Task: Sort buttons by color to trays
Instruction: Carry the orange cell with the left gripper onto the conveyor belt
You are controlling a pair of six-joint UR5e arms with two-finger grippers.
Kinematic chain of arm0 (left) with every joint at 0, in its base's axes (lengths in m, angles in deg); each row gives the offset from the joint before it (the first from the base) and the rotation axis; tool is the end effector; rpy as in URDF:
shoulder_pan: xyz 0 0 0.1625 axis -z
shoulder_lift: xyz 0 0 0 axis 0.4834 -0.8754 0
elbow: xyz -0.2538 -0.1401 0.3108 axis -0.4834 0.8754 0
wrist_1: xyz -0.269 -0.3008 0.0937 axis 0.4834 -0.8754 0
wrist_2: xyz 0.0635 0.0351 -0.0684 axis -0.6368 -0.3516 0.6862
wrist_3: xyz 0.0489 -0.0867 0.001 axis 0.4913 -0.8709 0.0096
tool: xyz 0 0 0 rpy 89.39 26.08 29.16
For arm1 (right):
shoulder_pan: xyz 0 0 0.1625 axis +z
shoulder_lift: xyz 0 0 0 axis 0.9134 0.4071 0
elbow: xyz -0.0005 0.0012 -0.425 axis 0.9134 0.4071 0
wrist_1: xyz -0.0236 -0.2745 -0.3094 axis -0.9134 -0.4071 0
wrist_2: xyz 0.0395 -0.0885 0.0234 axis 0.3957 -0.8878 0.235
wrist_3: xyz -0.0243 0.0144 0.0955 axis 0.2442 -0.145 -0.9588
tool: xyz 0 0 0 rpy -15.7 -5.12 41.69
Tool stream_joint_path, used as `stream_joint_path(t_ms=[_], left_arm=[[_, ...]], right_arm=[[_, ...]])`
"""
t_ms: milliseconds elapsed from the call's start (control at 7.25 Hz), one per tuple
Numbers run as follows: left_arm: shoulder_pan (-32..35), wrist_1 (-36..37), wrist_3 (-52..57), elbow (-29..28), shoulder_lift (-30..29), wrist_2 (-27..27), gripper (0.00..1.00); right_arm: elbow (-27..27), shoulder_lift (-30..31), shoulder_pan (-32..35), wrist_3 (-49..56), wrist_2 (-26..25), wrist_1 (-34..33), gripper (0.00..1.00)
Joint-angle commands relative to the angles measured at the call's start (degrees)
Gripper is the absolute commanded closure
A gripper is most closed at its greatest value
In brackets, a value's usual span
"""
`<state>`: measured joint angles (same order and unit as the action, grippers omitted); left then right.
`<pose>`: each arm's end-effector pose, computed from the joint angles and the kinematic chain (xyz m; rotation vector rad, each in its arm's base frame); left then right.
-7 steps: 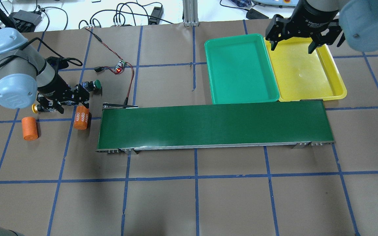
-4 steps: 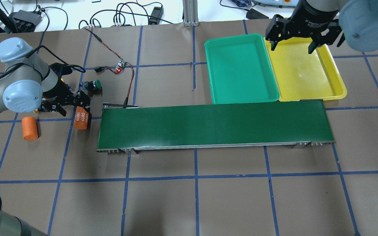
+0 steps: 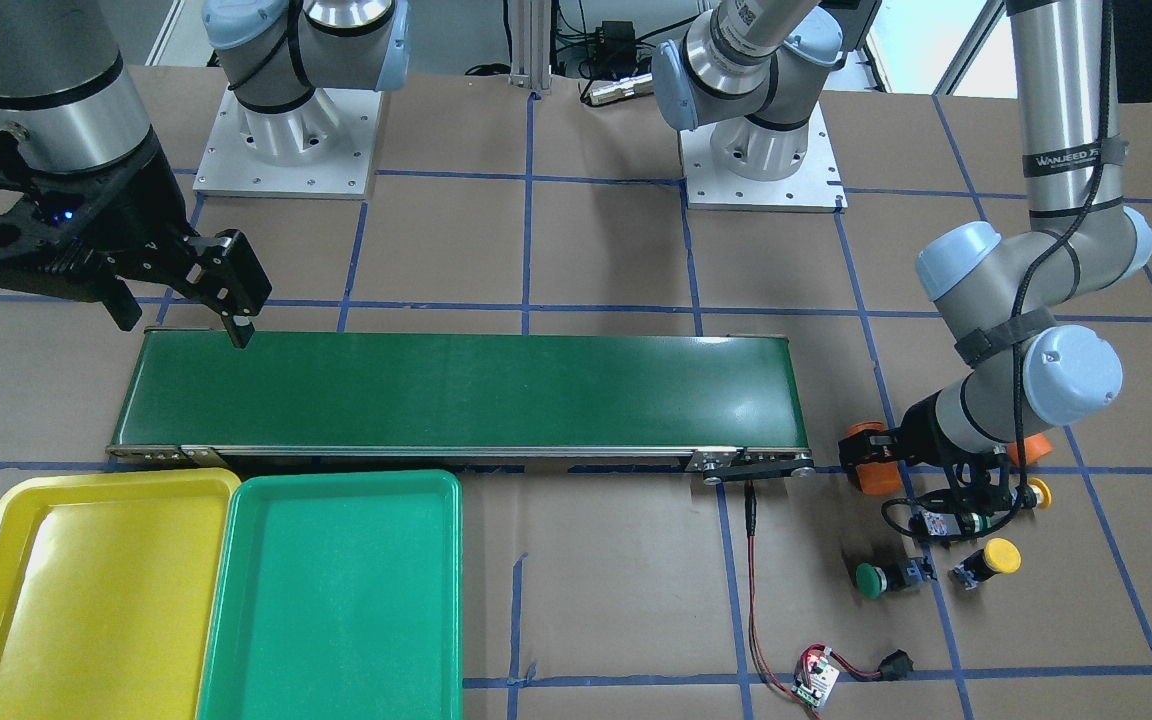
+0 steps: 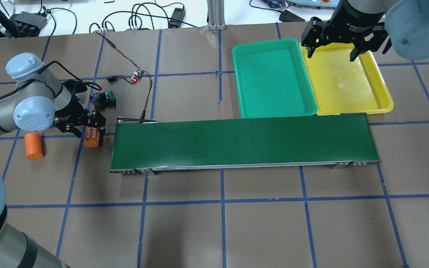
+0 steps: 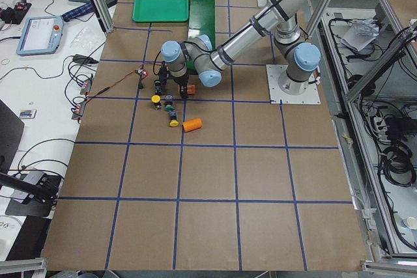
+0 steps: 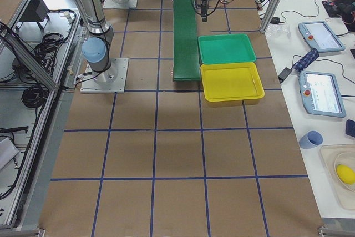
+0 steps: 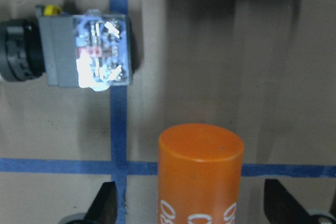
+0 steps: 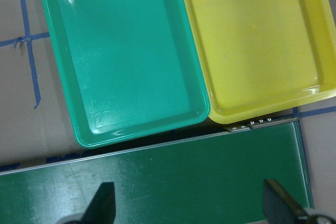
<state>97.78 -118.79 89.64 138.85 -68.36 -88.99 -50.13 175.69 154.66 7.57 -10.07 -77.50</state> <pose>0.0747 -0.5716 0.1748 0.1166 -3.0494 -0.2199 0.1197 -0.5402 0.4884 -0.2628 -3.1188 0.2599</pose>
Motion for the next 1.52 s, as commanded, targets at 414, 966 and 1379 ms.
stream_joint_path(t_ms=[414,966,1379], left_arm=[[1.3,-11.6,18.7,-1.5,6.3,-0.1,1.0],[13.3,-12.7,41.7,1.4,15.7,-4.6,1.0],[20.7,-8.3,49.9,2.9,14.5,-4.3,1.0]], right_arm=[[0.0,0.0,0.0,0.0,0.0,0.1,0.0],[0.0,0.0,0.0,0.0,0.0,0.1,0.0],[0.0,0.0,0.0,0.0,0.0,0.1,0.0]])
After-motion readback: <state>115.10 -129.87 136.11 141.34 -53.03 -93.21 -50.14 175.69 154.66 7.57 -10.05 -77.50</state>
